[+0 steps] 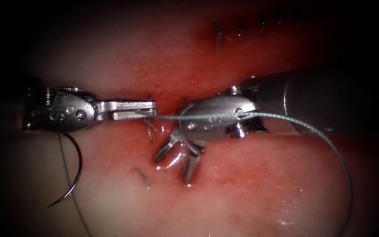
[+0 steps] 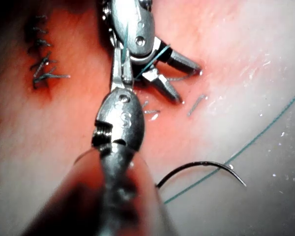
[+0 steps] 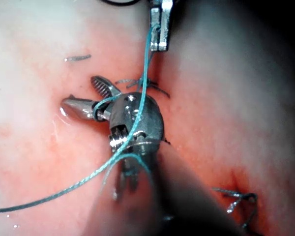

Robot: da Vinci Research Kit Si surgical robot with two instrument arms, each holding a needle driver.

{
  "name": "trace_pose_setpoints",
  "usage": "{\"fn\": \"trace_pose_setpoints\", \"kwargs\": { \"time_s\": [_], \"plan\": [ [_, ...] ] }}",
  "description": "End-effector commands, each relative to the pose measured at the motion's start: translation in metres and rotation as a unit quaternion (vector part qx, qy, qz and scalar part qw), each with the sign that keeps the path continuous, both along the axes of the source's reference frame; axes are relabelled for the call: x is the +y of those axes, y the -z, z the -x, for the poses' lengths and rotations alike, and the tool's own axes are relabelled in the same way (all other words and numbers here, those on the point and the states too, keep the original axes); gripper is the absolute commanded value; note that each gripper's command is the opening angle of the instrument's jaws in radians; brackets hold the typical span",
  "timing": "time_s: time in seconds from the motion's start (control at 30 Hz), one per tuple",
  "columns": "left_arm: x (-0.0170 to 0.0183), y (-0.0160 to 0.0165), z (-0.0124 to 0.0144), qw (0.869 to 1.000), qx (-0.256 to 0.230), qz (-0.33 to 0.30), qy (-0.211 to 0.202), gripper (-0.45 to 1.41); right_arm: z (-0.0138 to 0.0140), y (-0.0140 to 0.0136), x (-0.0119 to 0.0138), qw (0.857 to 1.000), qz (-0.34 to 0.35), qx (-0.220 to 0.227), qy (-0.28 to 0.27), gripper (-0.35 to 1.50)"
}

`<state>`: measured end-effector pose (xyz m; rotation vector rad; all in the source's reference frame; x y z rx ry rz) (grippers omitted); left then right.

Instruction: Wound Closure

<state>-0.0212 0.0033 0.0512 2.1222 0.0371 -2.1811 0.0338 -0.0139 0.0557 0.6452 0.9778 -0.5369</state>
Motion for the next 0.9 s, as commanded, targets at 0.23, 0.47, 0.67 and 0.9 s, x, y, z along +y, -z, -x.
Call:
{"fn": "trace_pose_setpoints", "kwargs": {
  "time_s": [0.23,0.47,0.67,0.9],
  "plan": [
    [-0.0007,-0.0006,0.0005,1.0,-0.001,-0.004,-0.003,-0.45,-0.0006,-0.0007,-0.0003,0.999,0.014,-0.019,0.025,-0.35],
    [-0.0021,-0.0002,0.0001,1.0,0.001,-0.004,-0.004,-0.45,-0.0002,-0.0003,-0.0005,0.999,0.006,-0.014,0.033,-0.35],
    [-0.0048,0.0006,-0.0004,1.0,0.003,-0.001,-0.008,-0.45,0.0003,0.0001,0.0007,1.0,-0.028,0.01,0.0,-0.35],
    [-0.01,0.001,-0.0005,0.999,0.016,-0.014,-0.026,-0.45,0.0015,0.0017,0.0038,0.996,-0.067,0.042,-0.049,-0.35]
  ]
}}
